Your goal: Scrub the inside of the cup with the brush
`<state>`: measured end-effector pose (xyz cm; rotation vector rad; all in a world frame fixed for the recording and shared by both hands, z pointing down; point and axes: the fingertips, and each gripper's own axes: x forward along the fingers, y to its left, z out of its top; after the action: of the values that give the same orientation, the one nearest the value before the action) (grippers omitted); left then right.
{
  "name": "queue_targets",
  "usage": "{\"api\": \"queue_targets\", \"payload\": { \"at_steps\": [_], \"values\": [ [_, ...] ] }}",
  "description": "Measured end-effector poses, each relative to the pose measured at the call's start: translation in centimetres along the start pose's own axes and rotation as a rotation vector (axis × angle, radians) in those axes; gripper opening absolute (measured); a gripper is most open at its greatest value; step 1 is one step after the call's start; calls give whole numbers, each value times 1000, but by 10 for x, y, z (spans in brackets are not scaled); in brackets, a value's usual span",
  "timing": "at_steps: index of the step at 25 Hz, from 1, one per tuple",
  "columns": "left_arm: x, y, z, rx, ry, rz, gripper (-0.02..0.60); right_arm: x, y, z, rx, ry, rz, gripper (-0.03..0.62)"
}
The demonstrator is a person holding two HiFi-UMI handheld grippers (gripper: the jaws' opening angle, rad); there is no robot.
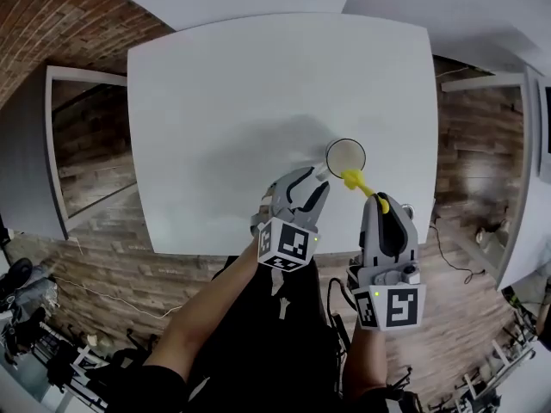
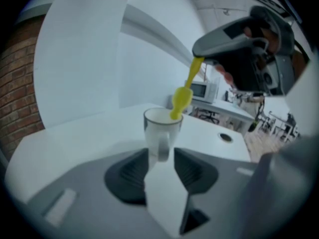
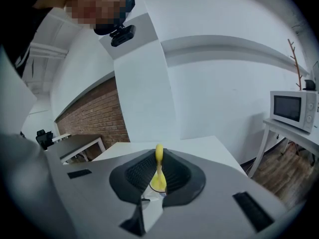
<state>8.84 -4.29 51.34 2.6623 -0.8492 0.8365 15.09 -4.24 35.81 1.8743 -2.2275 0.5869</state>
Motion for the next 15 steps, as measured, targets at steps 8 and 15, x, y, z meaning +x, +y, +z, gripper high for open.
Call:
{"api": "queue_targets", "payload": {
  "at_steps": [8, 15],
  "values": [
    [3, 1, 1, 59, -3, 22, 64, 30, 5, -24, -3, 92, 53, 29],
    [3, -2, 0, 79, -9, 13, 63, 57, 12, -64, -19, 185, 65, 31]
  ]
}}
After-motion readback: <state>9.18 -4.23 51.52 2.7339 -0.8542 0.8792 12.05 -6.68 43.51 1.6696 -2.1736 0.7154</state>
